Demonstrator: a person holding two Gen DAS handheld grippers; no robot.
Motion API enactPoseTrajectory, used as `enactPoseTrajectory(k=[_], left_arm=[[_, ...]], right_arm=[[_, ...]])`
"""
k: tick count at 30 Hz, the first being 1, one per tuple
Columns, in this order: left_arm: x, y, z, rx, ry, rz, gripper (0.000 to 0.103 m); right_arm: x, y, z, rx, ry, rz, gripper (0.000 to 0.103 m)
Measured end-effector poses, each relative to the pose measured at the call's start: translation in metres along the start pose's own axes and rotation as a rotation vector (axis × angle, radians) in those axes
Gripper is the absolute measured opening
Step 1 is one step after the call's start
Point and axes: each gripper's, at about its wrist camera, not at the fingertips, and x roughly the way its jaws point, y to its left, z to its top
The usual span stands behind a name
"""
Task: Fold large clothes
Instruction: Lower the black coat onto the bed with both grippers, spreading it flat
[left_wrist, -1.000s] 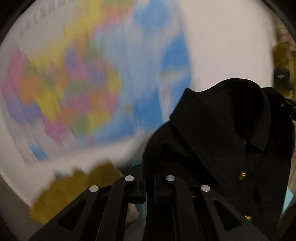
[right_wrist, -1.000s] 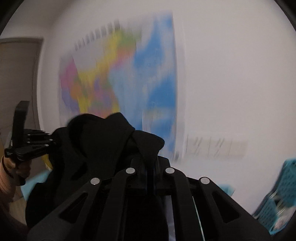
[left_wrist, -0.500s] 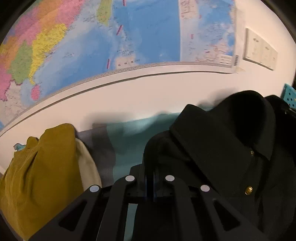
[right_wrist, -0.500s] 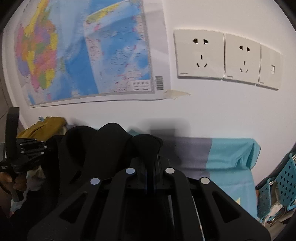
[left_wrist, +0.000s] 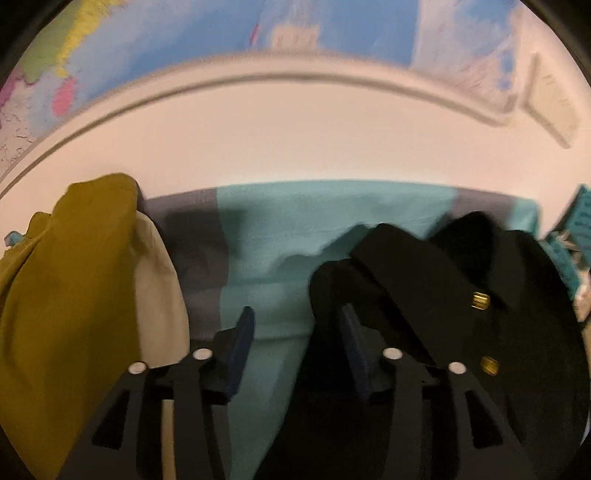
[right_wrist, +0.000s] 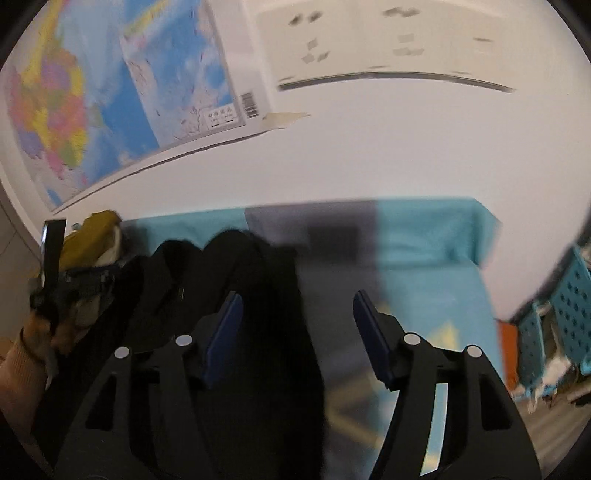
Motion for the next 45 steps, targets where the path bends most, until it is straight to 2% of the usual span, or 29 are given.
enactPoseTrajectory(k=[3,6,8,10,12,15,18,23,24,25,27,29,30,31,32,33,36,38,40,41,44,45], left_arm=[[-0.03,-0.006,-0.018,0.064,-0.044,-0.05,0.055],[-0.06,-0.016,-0.036,0.124,-0.063,-0.082,0.058],[-0.067,-0.021,-0.049,0.143,-0.064,-0.101,0.061],[-0.071,-0.019,-0.057,0.158,-0.077,-0.102,0.061],[-0.066,-0.023,-0.058,0.166,-0.082,-0.103,0.061],[-0.057,-0.026,-0.064,0.18,-0.093,-0.112,0.061],[-0.061,-0.023,-0.068,0.179,-0.1,-0.126,0.061],[-0.056,-0.014,-0.077,0.157,-0.086,-0.126,0.061],[-0.054,-0.013,-0.08,0.157,-0.076,-0.128,0.061],[-0.053,-0.013,-0.082,0.16,-0.067,-0.127,0.061],[-0.051,-0.013,-0.087,0.169,-0.057,-0.128,0.061],[-0.051,-0.014,-0.091,0.184,-0.053,-0.128,0.062],[-0.052,-0.014,-0.093,0.193,-0.052,-0.126,0.064],[-0.052,-0.014,-0.095,0.197,-0.052,-0.127,0.065],[-0.053,-0.014,-0.098,0.199,-0.051,-0.128,0.066],[-0.053,-0.013,-0.1,0.202,-0.047,-0.131,0.066],[-0.054,-0.013,-0.104,0.207,-0.043,-0.138,0.066],[-0.056,-0.015,-0.107,0.217,-0.042,-0.144,0.067],[-0.058,-0.018,-0.11,0.227,-0.04,-0.147,0.067],[-0.059,-0.019,-0.111,0.232,-0.04,-0.15,0.067],[-0.07,-0.018,-0.117,0.249,-0.041,-0.159,0.069],[-0.073,-0.018,-0.119,0.255,-0.045,-0.164,0.069]], right_arm=[[-0.023,-0.013,-0.054,0.013,0.084,0.033,0.067],[-0.038,-0.011,-0.125,0.04,0.182,0.095,0.063],[-0.044,-0.007,-0.151,0.043,0.199,0.105,0.046],[-0.049,-0.009,-0.163,0.098,0.186,0.158,0.008],[-0.06,-0.008,-0.158,0.104,0.146,0.15,0.005],[-0.089,0.003,-0.126,0.054,0.071,0.121,0.002],[-0.116,0.006,-0.087,-0.002,0.004,0.045,0.002],[-0.123,-0.002,-0.053,-0.047,-0.103,-0.221,0.002],[-0.121,-0.012,-0.052,0.022,-0.133,-0.181,0.002],[-0.116,-0.016,-0.052,0.054,-0.136,-0.171,0.002],[-0.084,-0.016,-0.062,0.002,-0.041,-0.222,0.003],[-0.068,-0.024,-0.078,0.047,0.01,-0.195,0.011],[-0.066,-0.027,-0.085,0.06,0.019,-0.183,0.031],[-0.063,-0.029,-0.098,0.085,0.025,-0.186,0.058],[-0.069,-0.036,-0.112,0.112,0.02,-0.177,0.068],[-0.07,-0.038,-0.119,0.127,0.02,-0.16,0.072],[-0.072,-0.047,-0.154,0.171,0.072,-0.127,0.072],[-0.064,-0.038,-0.171,0.153,0.121,-0.092,0.06],[-0.059,-0.031,-0.179,0.12,0.149,-0.073,0.017],[-0.064,-0.031,-0.177,0.112,0.139,-0.077,0.01],[-0.103,-0.034,-0.161,0.119,0.059,-0.113,0.006],[-0.116,-0.033,-0.151,0.106,0.032,-0.152,0.005]])
